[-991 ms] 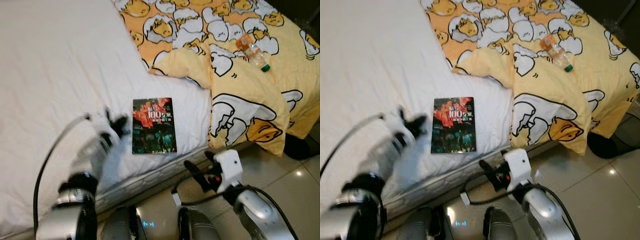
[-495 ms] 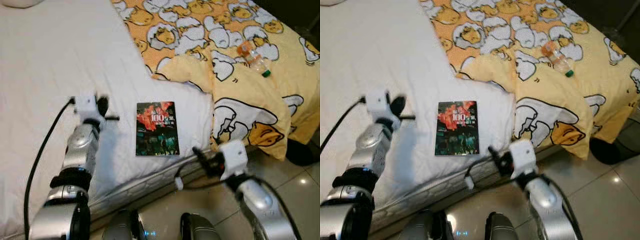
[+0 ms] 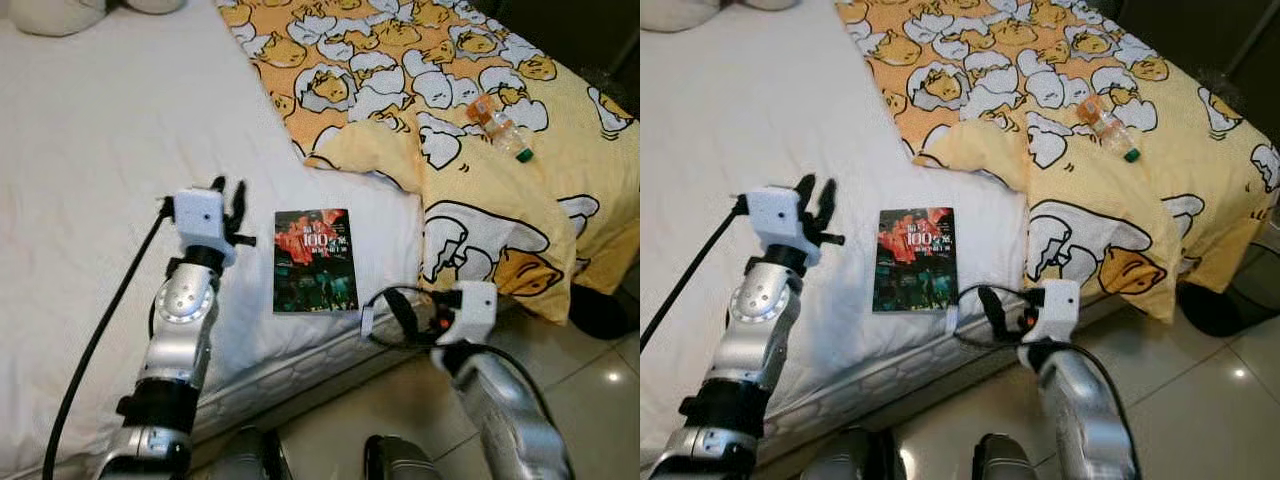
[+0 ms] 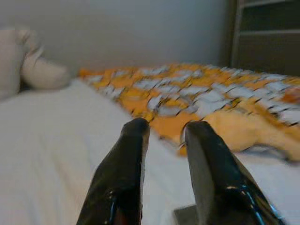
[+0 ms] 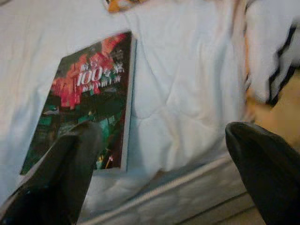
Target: Clean up the room
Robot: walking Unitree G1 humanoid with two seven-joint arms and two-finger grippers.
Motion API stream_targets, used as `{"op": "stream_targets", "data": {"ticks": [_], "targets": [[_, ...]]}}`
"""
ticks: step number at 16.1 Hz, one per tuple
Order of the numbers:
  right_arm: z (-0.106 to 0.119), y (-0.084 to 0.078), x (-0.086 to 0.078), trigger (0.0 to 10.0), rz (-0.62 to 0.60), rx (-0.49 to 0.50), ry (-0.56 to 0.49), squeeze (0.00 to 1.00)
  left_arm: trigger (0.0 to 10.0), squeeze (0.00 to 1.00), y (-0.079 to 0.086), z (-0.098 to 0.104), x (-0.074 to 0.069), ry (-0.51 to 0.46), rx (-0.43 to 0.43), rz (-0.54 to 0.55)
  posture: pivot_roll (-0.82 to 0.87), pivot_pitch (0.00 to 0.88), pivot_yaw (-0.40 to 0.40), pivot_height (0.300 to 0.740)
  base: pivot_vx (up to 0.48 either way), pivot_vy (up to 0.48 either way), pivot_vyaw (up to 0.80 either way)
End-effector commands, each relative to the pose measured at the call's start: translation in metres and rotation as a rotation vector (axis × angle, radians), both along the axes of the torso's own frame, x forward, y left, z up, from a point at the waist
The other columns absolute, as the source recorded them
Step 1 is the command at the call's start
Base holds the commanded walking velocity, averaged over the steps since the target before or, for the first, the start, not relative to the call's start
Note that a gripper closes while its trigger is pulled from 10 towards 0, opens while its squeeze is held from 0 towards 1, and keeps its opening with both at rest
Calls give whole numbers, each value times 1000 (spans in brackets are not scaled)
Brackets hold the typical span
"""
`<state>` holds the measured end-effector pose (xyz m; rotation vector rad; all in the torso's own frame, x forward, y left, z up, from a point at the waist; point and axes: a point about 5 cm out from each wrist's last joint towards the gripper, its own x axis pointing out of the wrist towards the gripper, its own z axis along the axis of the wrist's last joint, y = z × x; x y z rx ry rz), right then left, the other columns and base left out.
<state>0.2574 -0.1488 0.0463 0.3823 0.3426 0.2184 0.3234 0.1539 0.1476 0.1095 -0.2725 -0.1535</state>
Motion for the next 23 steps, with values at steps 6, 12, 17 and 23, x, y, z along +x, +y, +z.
{"op": "stream_targets", "data": {"ticks": [6,12,17,23], "targets": [[-20,15,35,10000,-16,130,77,1000,10000,0,33,16,-24,-7,148,-42,-2,220,57,723,0,0,0],[-18,44,52,10000,4,229,69,0,10000,0,49,26,-42,0,207,-8,68,267,77,723,0,0,0],[-17,58,58,10000,9,270,89,0,10000,0,17,24,-60,41,238,-208,94,286,76,723,0,0,0],[-12,95,58,10000,114,378,131,0,10000,0,-9,14,-83,169,293,-479,107,300,73,723,0,0,0]]}}
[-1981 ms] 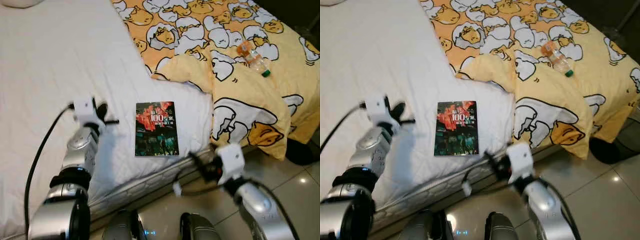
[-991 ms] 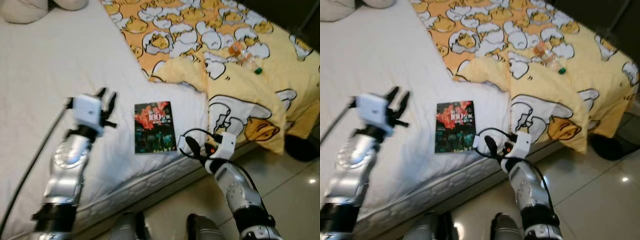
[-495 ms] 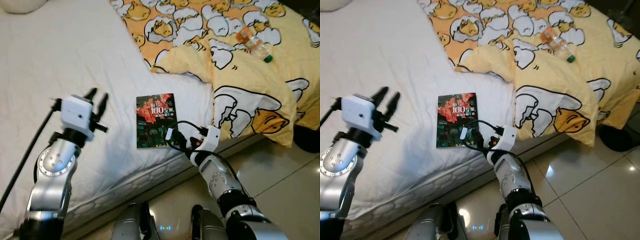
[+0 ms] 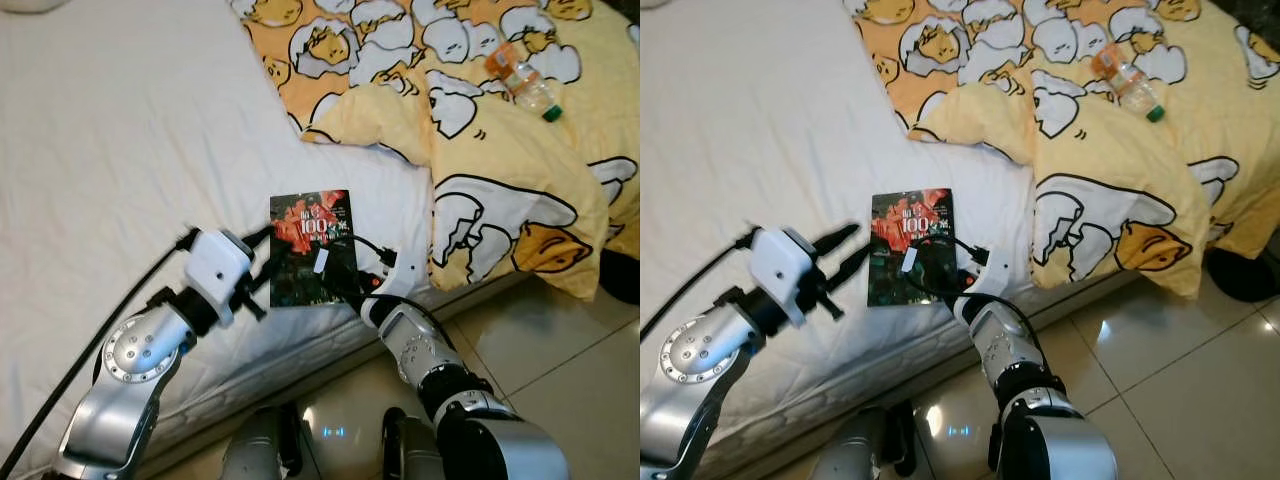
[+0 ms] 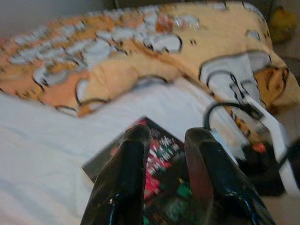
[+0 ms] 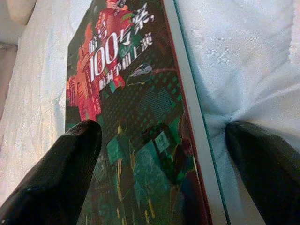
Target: Clean up the room
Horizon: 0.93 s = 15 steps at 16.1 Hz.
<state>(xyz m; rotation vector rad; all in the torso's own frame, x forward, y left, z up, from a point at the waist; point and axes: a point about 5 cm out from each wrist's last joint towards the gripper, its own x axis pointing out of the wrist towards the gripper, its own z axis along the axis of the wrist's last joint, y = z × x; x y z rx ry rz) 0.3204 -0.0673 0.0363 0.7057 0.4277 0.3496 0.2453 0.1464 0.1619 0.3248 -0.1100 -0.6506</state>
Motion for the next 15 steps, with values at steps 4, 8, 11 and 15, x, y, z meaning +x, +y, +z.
{"op": "stream_targets", "data": {"ticks": [4,8,11,15], "targets": [[-6,25,-8,10000,34,86,94,0,10000,0,2,2,-4,23,7,-3,111,307,67,723,0,0,0],[1,38,-9,10000,113,24,12,0,10000,0,3,2,-6,39,6,2,112,310,61,723,0,0,0],[-1,45,-14,10000,146,5,-3,0,10000,0,-1,-2,-8,60,5,-14,104,315,59,723,0,0,0],[-5,56,-23,10000,184,20,15,0,10000,0,-2,-3,-9,66,-1,-16,102,317,55,723,0,0,0]]}}
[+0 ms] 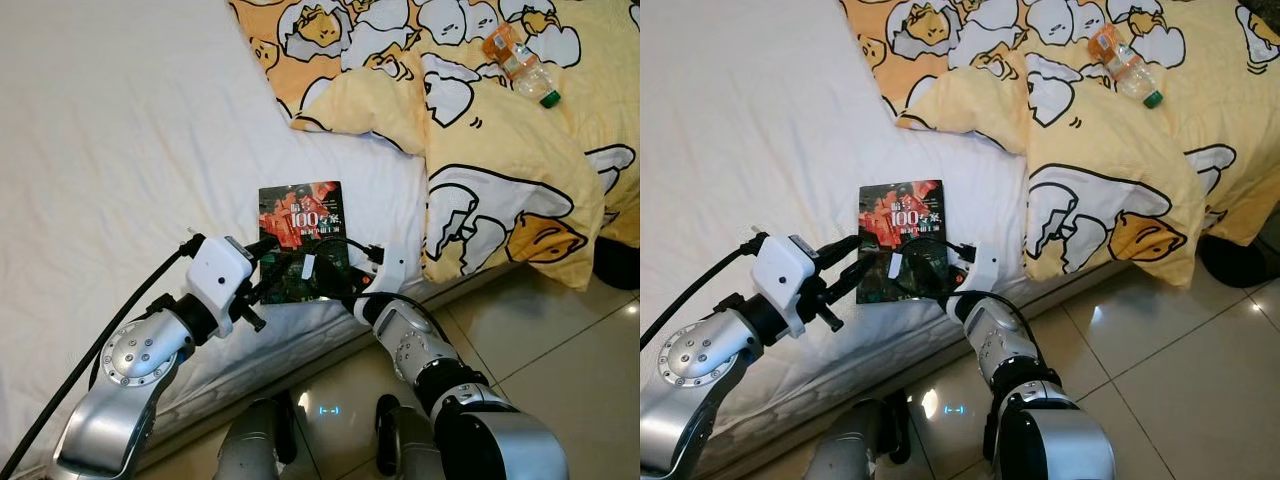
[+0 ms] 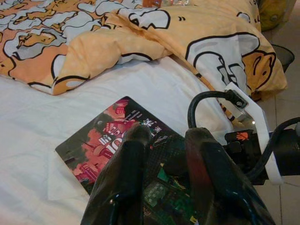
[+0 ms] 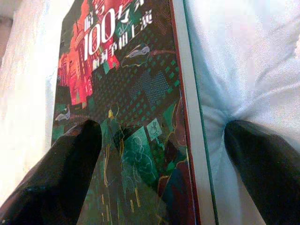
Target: Clean up the room
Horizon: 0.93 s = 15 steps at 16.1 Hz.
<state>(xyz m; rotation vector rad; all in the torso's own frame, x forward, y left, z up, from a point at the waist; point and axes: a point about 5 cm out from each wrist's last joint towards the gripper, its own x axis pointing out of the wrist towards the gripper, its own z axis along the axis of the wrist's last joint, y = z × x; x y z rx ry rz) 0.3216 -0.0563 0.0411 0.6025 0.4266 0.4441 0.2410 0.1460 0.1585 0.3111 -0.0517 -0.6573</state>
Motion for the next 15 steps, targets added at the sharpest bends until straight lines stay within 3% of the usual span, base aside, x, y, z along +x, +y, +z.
{"op": "stream_targets", "data": {"ticks": [1,7,9,15], "targets": [[-8,50,-26,10000,105,69,45,0,10000,0,-2,0,-5,8,-9,-16,103,316,50,723,0,0,0],[-12,69,-45,10000,209,-17,-34,0,10000,0,-6,-3,-9,31,-6,-46,96,311,45,723,0,0,0],[-18,74,-54,10000,231,18,3,0,10000,0,-12,-10,-13,58,13,-85,90,298,46,723,0,0,0],[-12,83,-56,10000,261,52,0,0,10000,0,-9,-10,-11,57,20,-79,95,297,45,723,0,0,0]]}}
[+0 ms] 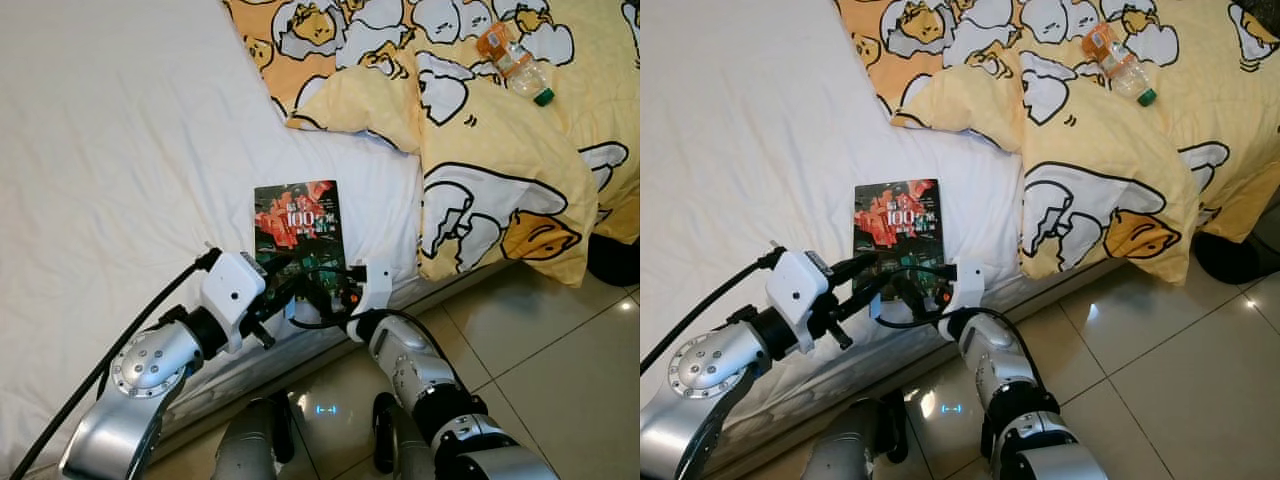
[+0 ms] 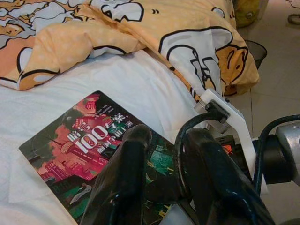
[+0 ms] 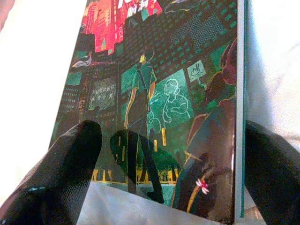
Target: Clean up the room
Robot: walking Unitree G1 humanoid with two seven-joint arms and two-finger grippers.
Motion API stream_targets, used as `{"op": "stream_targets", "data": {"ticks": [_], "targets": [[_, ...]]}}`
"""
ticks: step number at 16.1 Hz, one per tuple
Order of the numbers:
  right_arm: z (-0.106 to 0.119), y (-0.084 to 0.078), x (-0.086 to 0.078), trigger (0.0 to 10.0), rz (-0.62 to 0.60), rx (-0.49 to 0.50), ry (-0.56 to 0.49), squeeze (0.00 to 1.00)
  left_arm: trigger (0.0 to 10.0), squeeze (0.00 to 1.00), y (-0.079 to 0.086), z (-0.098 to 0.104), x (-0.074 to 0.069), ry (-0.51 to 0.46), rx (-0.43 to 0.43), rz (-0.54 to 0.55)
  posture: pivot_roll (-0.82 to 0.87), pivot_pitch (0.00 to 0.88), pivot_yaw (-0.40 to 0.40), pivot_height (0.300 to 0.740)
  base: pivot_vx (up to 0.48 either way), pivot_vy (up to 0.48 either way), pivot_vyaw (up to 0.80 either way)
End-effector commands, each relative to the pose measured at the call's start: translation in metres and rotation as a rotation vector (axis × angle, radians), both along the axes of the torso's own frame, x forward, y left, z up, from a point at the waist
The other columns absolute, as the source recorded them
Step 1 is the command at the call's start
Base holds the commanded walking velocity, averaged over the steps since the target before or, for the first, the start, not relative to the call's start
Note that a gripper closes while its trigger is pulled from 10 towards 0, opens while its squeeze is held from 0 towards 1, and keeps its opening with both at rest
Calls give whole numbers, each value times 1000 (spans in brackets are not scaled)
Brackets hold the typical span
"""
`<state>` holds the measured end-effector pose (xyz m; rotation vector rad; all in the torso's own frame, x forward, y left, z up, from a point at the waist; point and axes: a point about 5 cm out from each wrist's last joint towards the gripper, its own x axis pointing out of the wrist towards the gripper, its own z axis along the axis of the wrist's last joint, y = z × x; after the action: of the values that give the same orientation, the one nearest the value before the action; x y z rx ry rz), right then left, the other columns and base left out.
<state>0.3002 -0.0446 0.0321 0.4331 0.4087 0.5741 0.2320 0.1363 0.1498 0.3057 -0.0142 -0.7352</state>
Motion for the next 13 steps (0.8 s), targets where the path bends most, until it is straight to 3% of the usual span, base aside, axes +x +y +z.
{"op": "stream_targets", "data": {"ticks": [1,4,5,6,13], "targets": [[-2,72,-36,10000,127,162,109,0,10000,0,1,-1,-3,11,10,-7,94,299,42,723,0,0,0],[4,86,-35,10000,175,156,104,0,10000,0,1,-3,-1,10,12,5,95,307,39,723,0,0,0],[6,88,-33,4549,176,157,101,0,10000,0,1,-3,-1,10,13,6,97,307,37,723,0,0,0],[8,89,-32,0,173,168,102,0,10000,0,1,-3,-1,10,14,8,99,306,37,723,0,0,0],[11,80,-19,0,120,180,126,0,10000,0,7,-10,-1,32,46,17,95,303,30,723,0,0,0]]}}
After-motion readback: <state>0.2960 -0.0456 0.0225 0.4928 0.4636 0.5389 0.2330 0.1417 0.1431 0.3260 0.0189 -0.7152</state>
